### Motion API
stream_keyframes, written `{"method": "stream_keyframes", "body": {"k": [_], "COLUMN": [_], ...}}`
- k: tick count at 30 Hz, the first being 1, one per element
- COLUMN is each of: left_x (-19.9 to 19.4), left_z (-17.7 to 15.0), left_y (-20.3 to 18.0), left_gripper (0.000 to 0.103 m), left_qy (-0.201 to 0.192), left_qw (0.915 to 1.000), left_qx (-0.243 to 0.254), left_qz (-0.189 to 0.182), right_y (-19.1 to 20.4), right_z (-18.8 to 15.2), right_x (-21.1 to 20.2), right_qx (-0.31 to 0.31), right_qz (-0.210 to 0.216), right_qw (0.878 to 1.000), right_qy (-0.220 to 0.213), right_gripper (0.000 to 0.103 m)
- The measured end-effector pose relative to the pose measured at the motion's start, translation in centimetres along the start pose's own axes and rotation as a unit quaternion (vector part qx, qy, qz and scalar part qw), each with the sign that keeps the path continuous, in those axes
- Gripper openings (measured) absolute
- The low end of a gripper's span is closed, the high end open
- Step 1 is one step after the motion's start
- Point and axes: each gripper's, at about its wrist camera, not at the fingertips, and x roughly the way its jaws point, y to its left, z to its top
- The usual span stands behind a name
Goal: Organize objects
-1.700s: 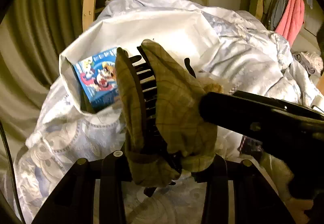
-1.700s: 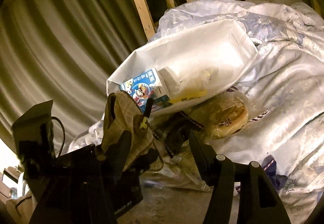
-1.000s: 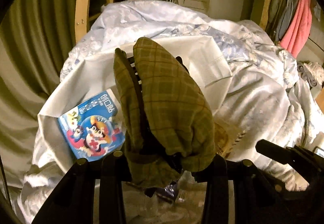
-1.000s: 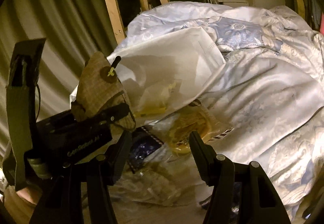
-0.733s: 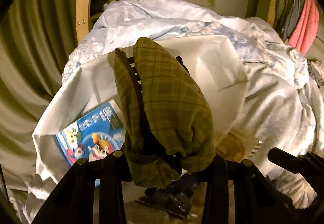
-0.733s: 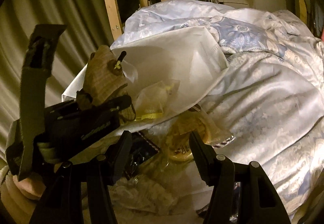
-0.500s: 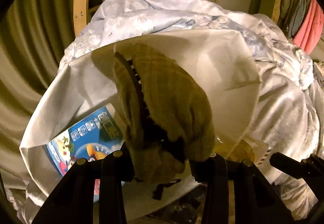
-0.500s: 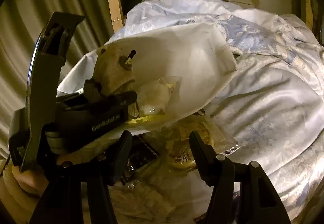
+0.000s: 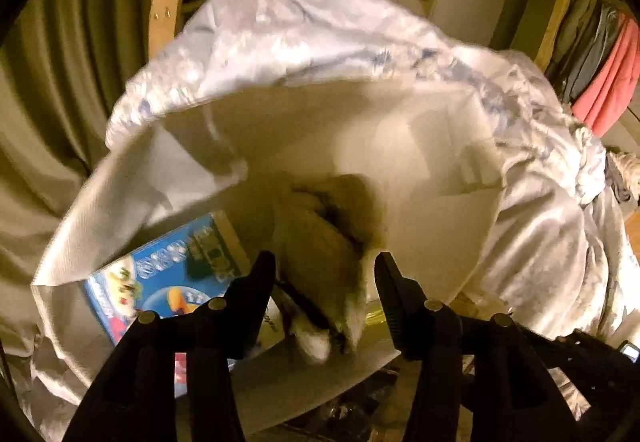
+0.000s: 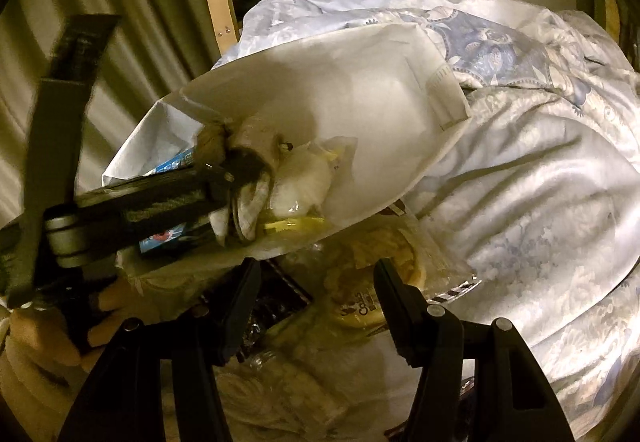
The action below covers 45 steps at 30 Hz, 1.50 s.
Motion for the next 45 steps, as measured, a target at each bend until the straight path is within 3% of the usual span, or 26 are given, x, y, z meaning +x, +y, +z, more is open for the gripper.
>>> {"method": "stream_keyframes", "body": {"k": [5, 11, 12, 16, 21, 25, 28, 31, 32, 35, 41, 45], "left_x": [-2.1, -3.9, -4.1, -5.2, -7.4, -6.6, -4.2, -1.5, -0.7, 1.7, 2.6, 3.0], "left_z": [0.9, -0.7, -1.0, -3.0, -6.5, -10.3, -13.2, -14.8, -15.2, -15.7, -15.1, -15.0], "left_y": [0.0, -0.9, -1.2, -2.1, -2.4, -2.2, -1.9, -2.1, -2.2, -1.8, 1.2, 1.6], "left_gripper": [0.056, 0.054, 0.051, 0.012, 0.012, 0.012, 0.012, 0.015, 0.022, 0.025, 0.028, 0.028], "left_qy": [-0.035, -0.033, -0.029, 0.009, 0.011, 0.017, 0.031, 0.040, 0.045, 0.085, 0.089, 0.092], "left_qw": [0.9993, 0.9992, 0.9991, 0.9991, 0.9995, 0.9998, 0.9991, 0.9946, 0.9928, 0.9908, 0.9952, 0.9950], "left_qx": [-0.009, 0.007, 0.015, 0.038, 0.030, 0.011, 0.018, 0.050, 0.060, 0.055, -0.024, -0.031], "left_qz": [0.013, 0.021, 0.026, 0.017, -0.003, -0.004, 0.022, 0.082, 0.093, 0.090, 0.032, 0.026], "right_y": [0.0, 0.3, 0.4, 1.0, 1.3, 0.8, 0.6, -0.4, -0.8, -0.9, 0.2, 0.6], "right_z": [-0.1, -0.7, -0.8, -1.7, -3.7, -6.3, -8.1, -8.9, -9.0, -9.5, -10.1, -10.1], "right_x": [-0.4, -1.1, -1.3, -2.6, -2.8, -0.7, 1.5, 2.5, 3.2, 4.4, 5.8, 6.1], "right_qx": [0.004, 0.003, 0.003, -0.002, -0.012, -0.027, -0.055, -0.031, -0.019, -0.023, -0.057, -0.067], "right_qz": [0.000, 0.001, 0.001, 0.007, -0.010, -0.040, -0.077, -0.033, -0.016, -0.011, -0.037, -0.050], "right_qw": [1.000, 1.000, 1.000, 1.000, 0.999, 0.996, 0.993, 0.997, 0.997, 0.996, 0.994, 0.993], "right_qy": [0.000, 0.001, 0.002, 0.004, 0.034, 0.076, 0.076, 0.064, 0.072, 0.082, 0.084, 0.085], "right_gripper": [0.058, 0.058, 0.058, 0.058, 0.058, 0.058, 0.060, 0.077, 0.083, 0.092, 0.099, 0.099]}}
